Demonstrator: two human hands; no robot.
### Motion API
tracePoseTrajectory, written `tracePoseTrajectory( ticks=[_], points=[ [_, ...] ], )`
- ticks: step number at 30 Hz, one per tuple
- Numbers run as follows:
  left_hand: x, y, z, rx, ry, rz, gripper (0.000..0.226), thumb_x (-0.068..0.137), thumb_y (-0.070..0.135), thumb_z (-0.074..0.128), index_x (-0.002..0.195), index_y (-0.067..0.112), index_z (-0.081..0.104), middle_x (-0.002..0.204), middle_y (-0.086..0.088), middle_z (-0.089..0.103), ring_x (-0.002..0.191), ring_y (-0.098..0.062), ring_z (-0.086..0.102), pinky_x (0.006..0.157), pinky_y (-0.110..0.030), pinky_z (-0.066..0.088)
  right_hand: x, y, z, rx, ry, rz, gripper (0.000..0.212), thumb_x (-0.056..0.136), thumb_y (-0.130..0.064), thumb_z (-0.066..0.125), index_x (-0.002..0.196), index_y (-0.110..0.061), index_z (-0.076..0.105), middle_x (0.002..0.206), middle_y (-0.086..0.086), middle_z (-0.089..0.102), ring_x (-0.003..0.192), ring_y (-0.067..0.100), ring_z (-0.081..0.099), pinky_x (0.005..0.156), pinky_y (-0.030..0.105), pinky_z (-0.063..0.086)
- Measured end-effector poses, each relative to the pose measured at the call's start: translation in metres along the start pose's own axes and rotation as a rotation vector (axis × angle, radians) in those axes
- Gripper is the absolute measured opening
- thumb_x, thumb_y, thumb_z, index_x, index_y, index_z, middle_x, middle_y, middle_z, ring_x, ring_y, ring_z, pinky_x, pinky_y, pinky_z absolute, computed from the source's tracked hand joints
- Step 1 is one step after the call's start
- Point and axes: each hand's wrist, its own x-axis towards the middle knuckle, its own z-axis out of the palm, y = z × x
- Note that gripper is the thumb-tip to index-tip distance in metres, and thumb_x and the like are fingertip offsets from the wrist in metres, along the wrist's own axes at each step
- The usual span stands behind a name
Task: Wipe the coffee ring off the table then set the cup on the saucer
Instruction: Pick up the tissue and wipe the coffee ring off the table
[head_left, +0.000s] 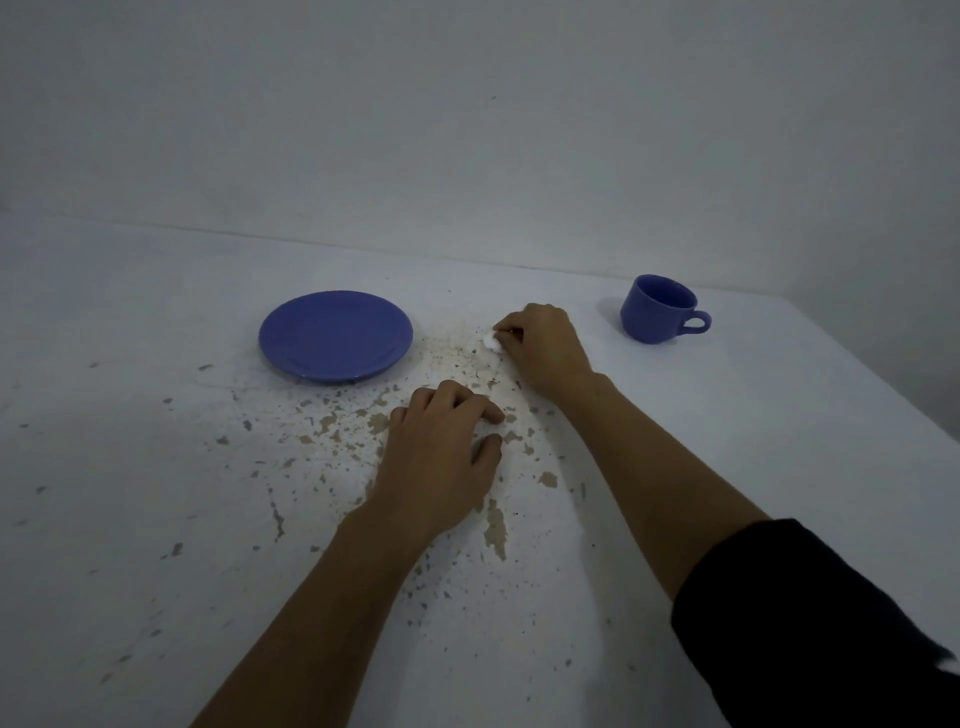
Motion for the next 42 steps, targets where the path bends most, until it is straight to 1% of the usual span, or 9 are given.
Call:
tracePoseTrajectory(
  ticks=[4,7,11,15,20,26,29,34,42],
  points=[
    [0.0,0.0,-0.001,0.003,-0.005,-0.007,0.029,0.092,0.037,0.05,0.118,0.03,0.06,0.125,0.005,0.055,0.114,-0.015,0.046,0.1,-0.039,0.04,-0.003,-0.022,0.015,-0.004,-0.08,-0.112,0.023,0.093,-0.012,0.055,0.092,-0.002,0.075,0.09,0.016,0.071,0.084,0.027,0.06,0.078,0.035,0.048],
    [0.0,-0.001,0.001,-0.001,0.002,0.004,0.029,0.091,0.036,0.05,0.117,0.03,0.06,0.123,0.005,0.055,0.112,-0.016,0.047,0.098,-0.039,0.041,-0.01,-0.017,0.005,-0.012,-0.214,-0.214,0.023,0.094,-0.018,0.057,0.102,-0.006,0.074,0.093,0.014,0.069,0.084,0.024,0.06,0.075,0.026,0.042],
    [0.002,-0.002,0.003,0.015,0.019,0.013,0.027,0.09,0.037,0.051,0.115,0.031,0.061,0.12,0.007,0.055,0.11,-0.014,0.046,0.095,-0.035,0.04,-0.002,0.006,-0.009,0.1,-0.209,-0.047,0.016,0.091,-0.021,0.059,0.1,-0.015,0.071,0.095,0.003,0.071,0.079,0.01,0.057,0.073,0.02,0.041],
    [0.004,-0.003,0.004,0.013,0.022,-0.002,0.027,0.09,0.037,0.051,0.114,0.032,0.061,0.121,0.008,0.056,0.111,-0.014,0.046,0.096,-0.034,0.039,0.008,0.01,0.001,0.212,-0.188,0.15,0.018,0.089,-0.03,0.061,0.097,-0.015,0.056,0.078,-0.004,0.06,0.067,0.009,0.052,0.056,0.02,0.038],
    [0.005,-0.004,0.006,0.002,0.024,-0.005,0.027,0.09,0.038,0.05,0.114,0.032,0.061,0.122,0.008,0.056,0.112,-0.013,0.045,0.098,-0.035,0.039,0.017,0.007,0.003,0.132,-0.175,0.08,0.022,0.088,-0.026,0.062,0.107,-0.015,0.06,0.064,-0.009,0.053,0.061,0.004,0.05,0.062,0.023,0.039],
    [0.006,-0.005,0.008,0.016,0.04,-0.001,0.026,0.09,0.038,0.051,0.113,0.034,0.061,0.121,0.009,0.056,0.111,-0.014,0.046,0.095,-0.034,0.037,0.018,-0.001,0.0,-0.015,-0.171,-0.066,0.022,0.09,-0.016,0.064,0.108,-0.005,0.072,0.107,0.014,0.063,0.096,0.025,0.058,0.086,0.032,0.046],
    [0.006,-0.003,0.008,0.029,0.046,0.006,0.026,0.089,0.037,0.051,0.113,0.033,0.062,0.12,0.008,0.056,0.11,-0.014,0.046,0.093,-0.033,0.037,0.008,-0.014,0.002,-0.029,-0.166,-0.126,0.022,0.091,-0.01,0.06,0.11,-0.005,0.071,0.111,0.014,0.066,0.099,0.026,0.062,0.089,0.027,0.047],
    [0.005,-0.004,0.006,0.029,0.037,0.008,0.028,0.09,0.038,0.05,0.115,0.031,0.061,0.12,0.005,0.057,0.109,-0.016,0.047,0.093,-0.034,0.038,-0.018,-0.016,-0.012,-0.003,-0.292,-0.329,0.02,0.088,-0.011,0.065,0.105,-0.01,0.073,0.105,0.008,0.068,0.089,0.015,0.062,0.079,0.014,0.039],
    [0.004,-0.002,0.005,0.036,0.03,0.02,0.028,0.09,0.037,0.05,0.115,0.031,0.061,0.12,0.006,0.056,0.109,-0.015,0.046,0.092,-0.032,0.037,-0.013,-0.017,-0.008,-0.015,-0.201,-0.235,0.021,0.09,-0.006,0.06,0.108,-0.003,0.072,0.107,0.015,0.068,0.095,0.026,0.065,0.086,0.021,0.045]
  ],
)
